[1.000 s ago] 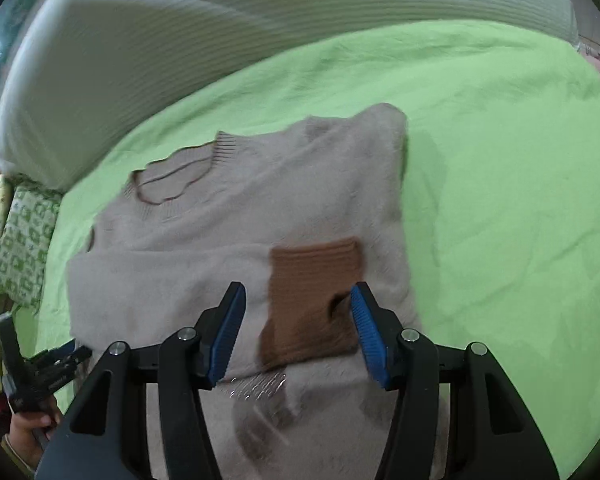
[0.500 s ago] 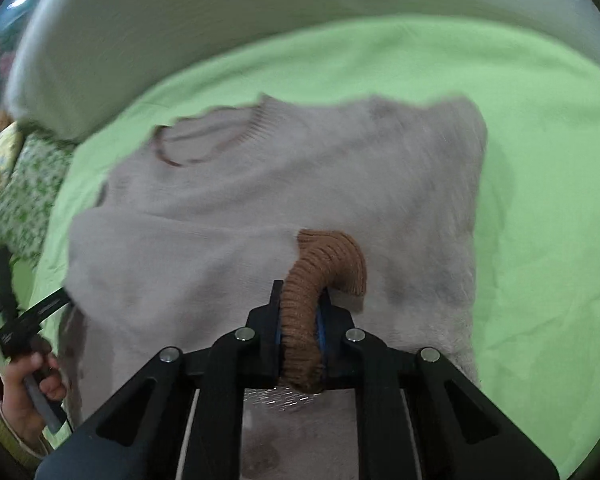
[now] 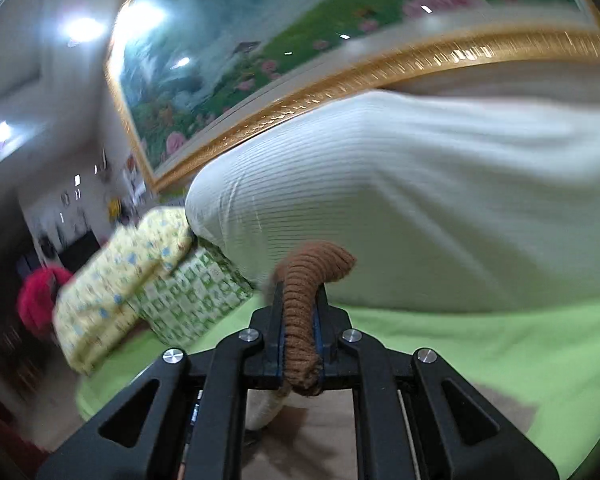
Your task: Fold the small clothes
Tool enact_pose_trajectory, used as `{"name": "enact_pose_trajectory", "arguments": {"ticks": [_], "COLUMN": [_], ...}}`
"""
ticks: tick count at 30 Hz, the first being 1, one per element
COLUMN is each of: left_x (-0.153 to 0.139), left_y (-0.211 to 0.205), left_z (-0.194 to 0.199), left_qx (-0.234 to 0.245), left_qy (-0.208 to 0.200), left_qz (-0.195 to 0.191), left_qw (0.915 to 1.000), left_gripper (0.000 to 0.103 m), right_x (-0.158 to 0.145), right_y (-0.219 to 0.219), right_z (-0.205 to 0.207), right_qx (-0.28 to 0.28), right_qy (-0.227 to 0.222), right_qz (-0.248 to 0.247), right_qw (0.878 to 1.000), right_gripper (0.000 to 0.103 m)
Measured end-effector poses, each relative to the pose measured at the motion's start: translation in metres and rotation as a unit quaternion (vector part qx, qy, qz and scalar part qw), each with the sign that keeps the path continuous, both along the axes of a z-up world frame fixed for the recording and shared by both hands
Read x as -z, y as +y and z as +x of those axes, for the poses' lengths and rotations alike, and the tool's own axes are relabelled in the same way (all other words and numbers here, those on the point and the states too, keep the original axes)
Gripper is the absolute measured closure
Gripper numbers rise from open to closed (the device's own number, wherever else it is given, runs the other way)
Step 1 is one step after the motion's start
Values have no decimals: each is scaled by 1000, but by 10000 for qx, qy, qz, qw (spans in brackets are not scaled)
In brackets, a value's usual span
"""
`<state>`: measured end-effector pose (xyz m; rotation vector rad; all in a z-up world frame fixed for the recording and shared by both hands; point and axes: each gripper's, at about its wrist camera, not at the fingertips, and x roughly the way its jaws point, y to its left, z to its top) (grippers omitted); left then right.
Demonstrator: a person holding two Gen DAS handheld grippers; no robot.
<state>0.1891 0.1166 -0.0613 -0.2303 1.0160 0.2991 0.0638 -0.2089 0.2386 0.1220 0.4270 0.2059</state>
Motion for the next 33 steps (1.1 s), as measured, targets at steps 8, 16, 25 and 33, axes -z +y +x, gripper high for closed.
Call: {"name": "enact_pose_trajectory", "arguments": {"ticks": [8, 16, 25, 33], "left_x": [7, 14, 19, 16], "left_y": [3, -5, -2, 20], "left_z": [-6, -13, -15, -24], "left_qx": [-3, 280, 365, 583], "left_qy": [92, 198, 217, 364], "left_qz": [-94, 3, -50, -361], "left_qw": [9999, 9994, 9991, 9970], "left_gripper": [46, 43, 37, 38], "right_x": [179, 233, 256, 184], "right_y": [-121, -146, -155, -102], "right_z": [5, -15, -8, -10], "right_qx": [1865, 2439, 2442, 2437], "right_qy": [1968, 2238, 2892, 2047], "right_qz": [267, 312, 141, -78], "right_qw": [9622, 9431, 9255, 9480], "right_gripper": [92, 92, 82, 55]}}
